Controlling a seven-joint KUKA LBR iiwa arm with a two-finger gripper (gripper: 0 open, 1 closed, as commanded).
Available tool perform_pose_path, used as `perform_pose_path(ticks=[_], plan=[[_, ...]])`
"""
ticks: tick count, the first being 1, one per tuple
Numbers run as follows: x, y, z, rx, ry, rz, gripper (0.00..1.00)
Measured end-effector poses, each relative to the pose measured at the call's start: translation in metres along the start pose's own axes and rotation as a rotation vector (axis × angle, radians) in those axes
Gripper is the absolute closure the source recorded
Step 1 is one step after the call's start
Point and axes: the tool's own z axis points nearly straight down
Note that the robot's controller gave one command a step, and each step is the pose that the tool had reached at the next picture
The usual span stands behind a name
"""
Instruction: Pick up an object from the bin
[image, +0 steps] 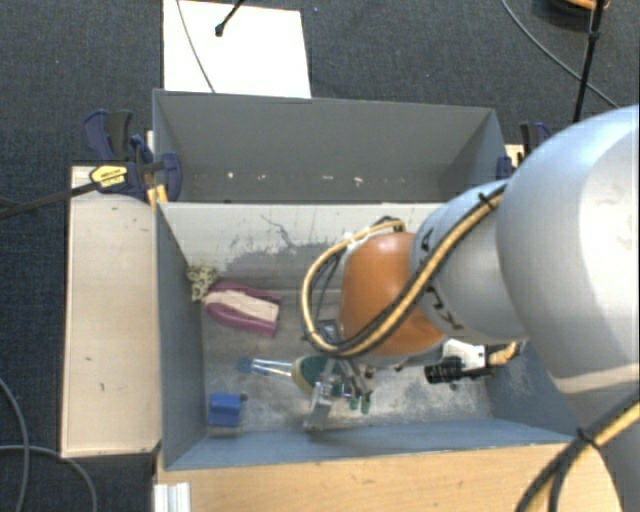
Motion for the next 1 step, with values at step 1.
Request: perform_pose_path(ticks=[1], plan=[[0.0001,-0.0001,0.0002,0.000,0.000,0.005,1.00]])
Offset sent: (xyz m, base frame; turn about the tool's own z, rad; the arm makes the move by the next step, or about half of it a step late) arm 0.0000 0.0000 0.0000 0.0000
